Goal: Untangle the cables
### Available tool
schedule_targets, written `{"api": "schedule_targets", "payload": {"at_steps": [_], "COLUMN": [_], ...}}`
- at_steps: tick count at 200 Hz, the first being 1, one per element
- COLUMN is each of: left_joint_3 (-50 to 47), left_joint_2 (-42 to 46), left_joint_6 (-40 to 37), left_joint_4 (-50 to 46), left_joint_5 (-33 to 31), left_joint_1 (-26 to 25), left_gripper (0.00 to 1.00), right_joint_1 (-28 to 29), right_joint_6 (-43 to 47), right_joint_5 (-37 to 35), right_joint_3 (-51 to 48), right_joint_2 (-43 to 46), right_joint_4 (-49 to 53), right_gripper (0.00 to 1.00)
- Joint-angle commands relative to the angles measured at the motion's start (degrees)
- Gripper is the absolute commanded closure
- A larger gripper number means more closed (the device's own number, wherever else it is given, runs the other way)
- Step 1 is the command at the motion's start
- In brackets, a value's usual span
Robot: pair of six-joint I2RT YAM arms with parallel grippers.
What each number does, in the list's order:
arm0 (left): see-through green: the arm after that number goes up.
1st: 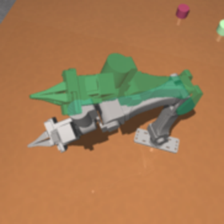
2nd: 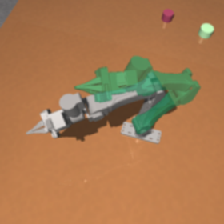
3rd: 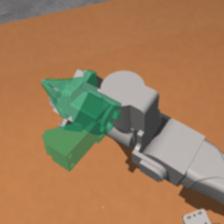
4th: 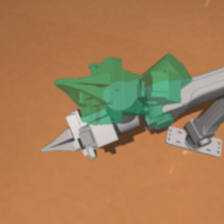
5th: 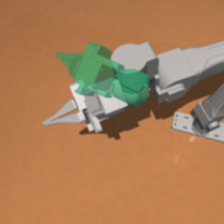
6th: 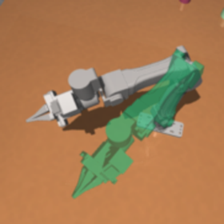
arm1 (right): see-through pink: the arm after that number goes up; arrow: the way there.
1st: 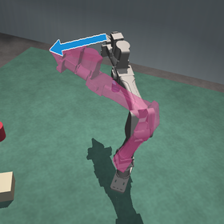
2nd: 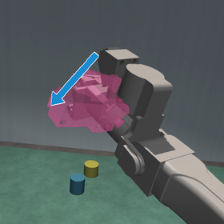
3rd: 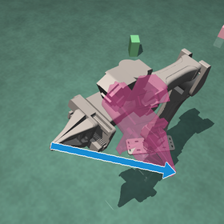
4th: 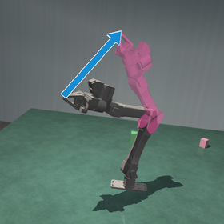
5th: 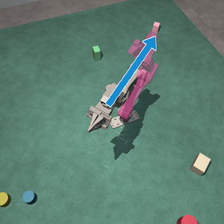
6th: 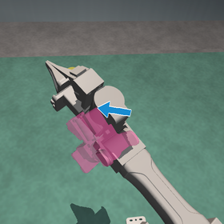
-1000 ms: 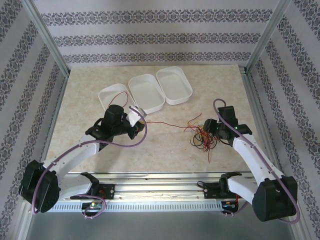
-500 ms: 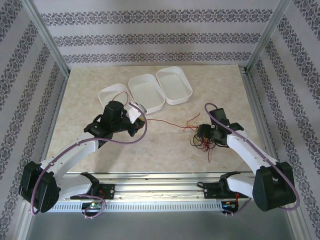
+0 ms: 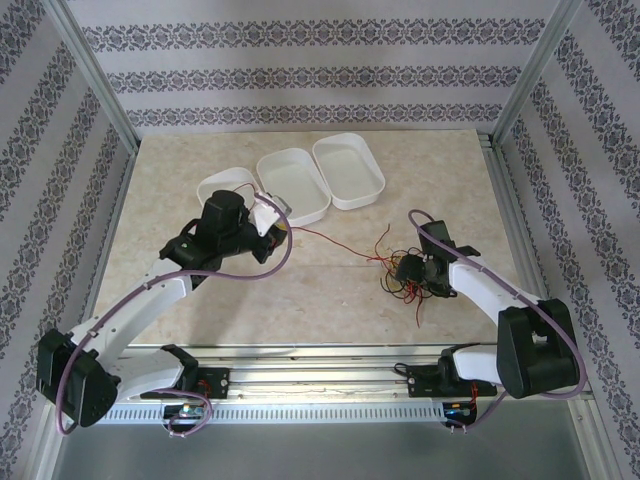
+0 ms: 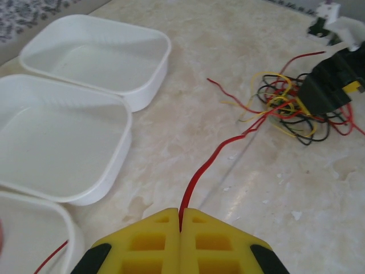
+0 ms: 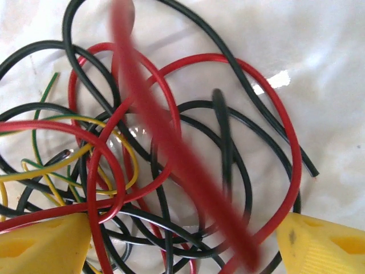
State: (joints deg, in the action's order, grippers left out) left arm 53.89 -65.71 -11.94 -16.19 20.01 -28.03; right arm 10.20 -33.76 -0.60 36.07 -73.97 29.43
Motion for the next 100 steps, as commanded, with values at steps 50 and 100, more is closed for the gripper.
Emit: {"api": "schedule_targets", "payload": {"at_steps": [50, 100], "left_joint_3": [7.1, 10.6], "left_joint_2": [5.4, 6.5], "left_joint_6": [-2.8, -3.0], "left_joint_4": [-8.2, -10.4], "left_joint_5": [-14.3, -20.0], "left_joint_1": [0.9, 3.3], "left_gripper": [1.0, 1.0], "right_joint_1": [-2.4, -3.7], "right_joint_6": [-0.5, -0.2], "right_joint_5": [-2.1, -2.6], "right_joint_3": [-0.3, -0.6], "right_joint_2": [2.7, 2.7], "right_joint_4": [1.0, 1.2], "right_gripper": [0.15, 0.16]}}
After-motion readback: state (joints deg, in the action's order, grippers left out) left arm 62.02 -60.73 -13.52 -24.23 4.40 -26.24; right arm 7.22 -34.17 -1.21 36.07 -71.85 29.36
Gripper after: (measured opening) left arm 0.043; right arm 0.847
